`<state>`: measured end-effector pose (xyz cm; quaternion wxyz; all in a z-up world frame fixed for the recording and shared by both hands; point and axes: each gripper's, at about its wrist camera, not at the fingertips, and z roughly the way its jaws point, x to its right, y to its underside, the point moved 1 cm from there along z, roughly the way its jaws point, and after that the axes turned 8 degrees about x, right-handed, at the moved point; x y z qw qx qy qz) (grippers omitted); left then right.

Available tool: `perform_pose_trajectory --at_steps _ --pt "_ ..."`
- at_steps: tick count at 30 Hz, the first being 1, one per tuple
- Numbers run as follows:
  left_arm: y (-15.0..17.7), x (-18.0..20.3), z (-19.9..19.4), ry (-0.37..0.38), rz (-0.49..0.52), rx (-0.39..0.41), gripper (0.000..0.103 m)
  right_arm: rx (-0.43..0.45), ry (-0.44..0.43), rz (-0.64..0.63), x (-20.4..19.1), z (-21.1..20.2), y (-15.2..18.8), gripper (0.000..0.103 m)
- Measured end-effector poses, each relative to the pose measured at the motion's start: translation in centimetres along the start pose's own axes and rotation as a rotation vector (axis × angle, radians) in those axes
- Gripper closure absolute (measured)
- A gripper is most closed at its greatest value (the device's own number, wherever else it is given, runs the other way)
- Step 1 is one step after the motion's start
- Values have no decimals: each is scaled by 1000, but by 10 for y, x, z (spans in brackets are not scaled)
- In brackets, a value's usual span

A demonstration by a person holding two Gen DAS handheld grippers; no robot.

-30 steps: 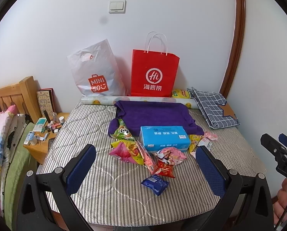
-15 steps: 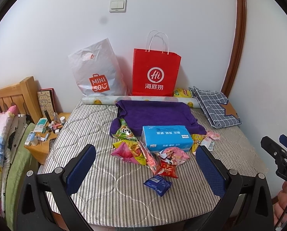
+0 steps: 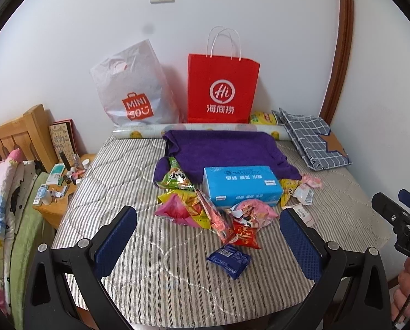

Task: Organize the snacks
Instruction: 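Grasp the pink-white candy packet with the right tool while the left tool approaches the green snack bag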

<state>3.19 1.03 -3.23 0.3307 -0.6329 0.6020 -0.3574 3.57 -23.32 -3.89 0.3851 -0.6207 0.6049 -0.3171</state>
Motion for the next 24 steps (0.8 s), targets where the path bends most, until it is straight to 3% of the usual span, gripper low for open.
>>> perform_pose_trajectory --at_steps 21,24 --pt "34 -25 84 -22 -18 -178 3 -260 27 25 20 101 54 0" --pt "37 -33 95 -16 -33 -203 4 -255 2 29 23 111 58 0"
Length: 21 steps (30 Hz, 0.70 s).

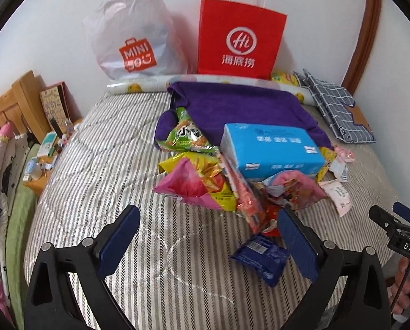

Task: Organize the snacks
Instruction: 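Grasp the pink-white candy packet with the right tool while the left tool approaches the green snack bag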

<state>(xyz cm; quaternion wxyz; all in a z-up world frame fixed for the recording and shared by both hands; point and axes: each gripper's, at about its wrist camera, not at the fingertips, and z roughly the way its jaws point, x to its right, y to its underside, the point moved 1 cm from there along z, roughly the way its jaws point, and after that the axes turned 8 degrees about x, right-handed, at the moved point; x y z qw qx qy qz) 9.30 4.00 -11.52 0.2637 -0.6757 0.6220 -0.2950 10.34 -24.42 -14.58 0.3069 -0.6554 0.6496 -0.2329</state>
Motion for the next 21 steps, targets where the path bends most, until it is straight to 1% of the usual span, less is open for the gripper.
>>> perform_pose_trajectory --at_steps 2,5,10,13,18,21 --pt "0 -5 7 8 -10 -17 5 7 -25 28 4 6 -1 0" --pt "-1 -10 15 3 -19 -34 6 19 -34 55 7 13 -3 0" --pt "-2 -20 28 -19 -24 -39 6 -16 10 -13 4 35 1 0" --pt "-2 -24 36 2 -35 -49 6 -24 24 -45 1 46 5 0" --pt "-2 -21 47 17 1 -44 7 -23 25 -40 -2 58 5 2" --pt "-2 -21 52 31 11 -40 9 -32 22 -35 -3 66 4 6"
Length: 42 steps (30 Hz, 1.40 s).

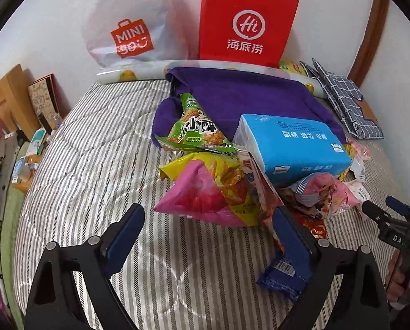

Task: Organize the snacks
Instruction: 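Grasp the pink-white candy packet with the right tool while the left tool approaches the green snack bag, then grasp the green triangular snack bag with the left tool while the right tool holds the pink packet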

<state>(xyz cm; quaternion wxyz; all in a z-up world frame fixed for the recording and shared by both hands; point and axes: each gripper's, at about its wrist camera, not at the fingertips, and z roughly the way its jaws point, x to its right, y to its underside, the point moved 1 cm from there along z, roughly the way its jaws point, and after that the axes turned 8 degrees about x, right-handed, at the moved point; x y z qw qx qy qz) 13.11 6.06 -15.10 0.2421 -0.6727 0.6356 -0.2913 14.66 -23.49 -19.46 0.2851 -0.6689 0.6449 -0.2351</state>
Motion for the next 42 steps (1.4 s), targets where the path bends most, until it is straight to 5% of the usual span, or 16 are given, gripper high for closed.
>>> perform_pose_trajectory --at_steps 19,42 --pt "2 -10 25 52 5 -38 9 -26 16 -24 -21 27 -3 65" --pt "10 -21 30 89 -32 -82 9 24 -2 -67 -40 15 -9 65"
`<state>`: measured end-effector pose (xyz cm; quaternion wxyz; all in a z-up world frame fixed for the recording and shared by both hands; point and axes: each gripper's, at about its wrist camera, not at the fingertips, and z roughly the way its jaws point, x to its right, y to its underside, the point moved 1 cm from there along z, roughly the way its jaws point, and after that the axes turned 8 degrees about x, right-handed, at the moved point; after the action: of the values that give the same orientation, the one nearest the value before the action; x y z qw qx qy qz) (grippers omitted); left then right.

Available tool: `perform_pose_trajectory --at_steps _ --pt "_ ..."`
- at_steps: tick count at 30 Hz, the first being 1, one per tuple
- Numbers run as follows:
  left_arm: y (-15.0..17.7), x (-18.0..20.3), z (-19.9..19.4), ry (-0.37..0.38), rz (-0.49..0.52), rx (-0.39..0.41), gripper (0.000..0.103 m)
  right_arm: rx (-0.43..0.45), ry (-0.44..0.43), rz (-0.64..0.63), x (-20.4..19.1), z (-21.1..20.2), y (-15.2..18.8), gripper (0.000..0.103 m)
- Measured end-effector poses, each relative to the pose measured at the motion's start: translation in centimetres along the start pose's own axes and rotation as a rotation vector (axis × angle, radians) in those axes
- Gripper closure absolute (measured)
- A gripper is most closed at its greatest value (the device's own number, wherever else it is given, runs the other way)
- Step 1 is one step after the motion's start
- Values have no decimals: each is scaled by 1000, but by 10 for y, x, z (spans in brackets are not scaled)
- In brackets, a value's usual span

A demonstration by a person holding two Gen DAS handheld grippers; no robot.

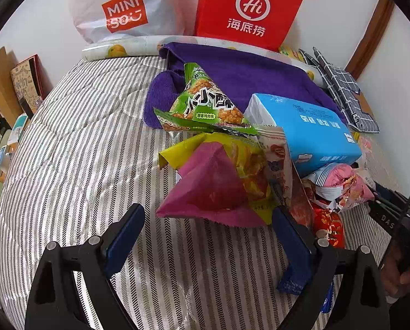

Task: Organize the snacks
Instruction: 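Grasp the green triangular snack bag with the left tool while the right tool holds the pink packet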

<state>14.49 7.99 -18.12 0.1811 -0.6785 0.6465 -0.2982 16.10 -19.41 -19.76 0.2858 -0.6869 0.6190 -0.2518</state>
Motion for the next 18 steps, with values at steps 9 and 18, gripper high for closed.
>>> perform_pose_trajectory --at_steps 9,18 --pt "4 2 -7 -6 -7 -4 9 25 -30 35 6 -19 0 65" --pt "11 2 -17 -33 -27 -3 9 48 -49 43 14 -39 7 65"
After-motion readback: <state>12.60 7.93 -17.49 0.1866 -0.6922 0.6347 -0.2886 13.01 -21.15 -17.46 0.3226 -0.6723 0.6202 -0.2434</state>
